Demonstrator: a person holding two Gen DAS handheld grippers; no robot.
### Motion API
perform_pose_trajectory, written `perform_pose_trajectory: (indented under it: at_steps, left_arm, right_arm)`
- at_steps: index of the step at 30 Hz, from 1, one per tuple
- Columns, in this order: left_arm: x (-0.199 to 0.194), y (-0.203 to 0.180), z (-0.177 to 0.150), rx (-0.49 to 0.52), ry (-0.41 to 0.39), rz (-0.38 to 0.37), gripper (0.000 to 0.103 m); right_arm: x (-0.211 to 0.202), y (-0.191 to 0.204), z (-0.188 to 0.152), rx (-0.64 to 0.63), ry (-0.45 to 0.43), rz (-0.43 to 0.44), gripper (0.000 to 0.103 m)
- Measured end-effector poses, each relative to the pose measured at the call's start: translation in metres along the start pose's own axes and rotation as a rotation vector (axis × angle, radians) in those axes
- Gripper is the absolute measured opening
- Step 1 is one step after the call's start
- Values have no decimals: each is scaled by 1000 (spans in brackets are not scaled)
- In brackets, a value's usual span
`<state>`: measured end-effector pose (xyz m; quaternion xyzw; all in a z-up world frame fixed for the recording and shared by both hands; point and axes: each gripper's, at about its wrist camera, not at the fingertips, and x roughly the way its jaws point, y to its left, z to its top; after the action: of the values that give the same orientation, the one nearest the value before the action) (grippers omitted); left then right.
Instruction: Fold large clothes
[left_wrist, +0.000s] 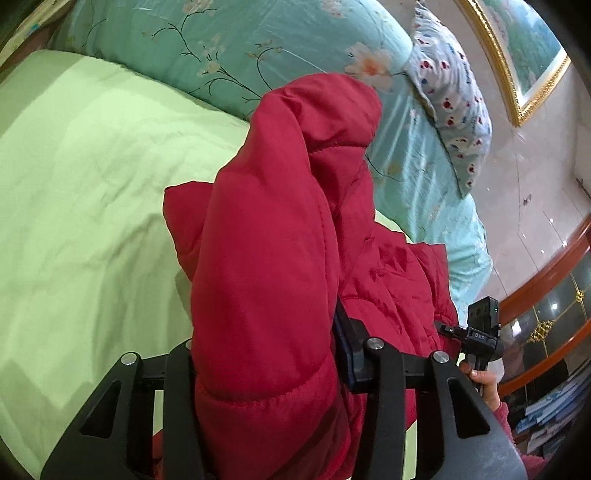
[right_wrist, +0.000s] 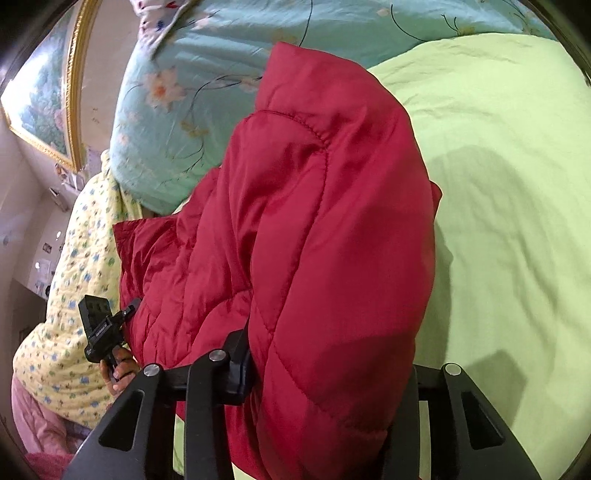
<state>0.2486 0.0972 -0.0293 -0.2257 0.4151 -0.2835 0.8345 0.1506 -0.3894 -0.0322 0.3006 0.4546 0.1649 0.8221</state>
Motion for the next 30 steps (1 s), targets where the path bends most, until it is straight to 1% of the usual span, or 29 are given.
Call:
perform_pose_trajectory:
  at_steps: [4,8,13,18,21,24,26,27,29,30]
  left_arm:
    - [-23,-5,-26,12,16,-12,43]
    - [-39,-11,-43,8,28,-25,43]
    - [-51,-13,-61,10,42,-32,43]
    - [-54,-3,-71,-16,72,-40,43]
    - [-50,0,-74,5,85,8,43]
    - [-40,-3,-74,43,90,90,47]
    - [-30,-1,-72,44,91,161,55]
    - [-26,-1,-71,52,83,189,56]
    - [-22,-3,-72,76,63,239,65]
    - [-20,-5,-72,92,50,273,68]
  right_arm:
    - [-11,7,-26,0,15,7,40]
    - [-22,11,-49,-1,25,11,40]
    - [-26,13,-64,20,24,24,41]
    - [-24,19,-70,33,29,38,41]
    - [-22,19,-70,36,25,24,44]
    - [-18,17,-68,33,16,-22,49]
    - [-15,13,-66,40,5,-51,55]
    - [-13,10,-66,49,-3,-61,58]
    - [-9,5,-65,69,-17,-83,65]
    - [-8,2,-66,77,-23,-86,68]
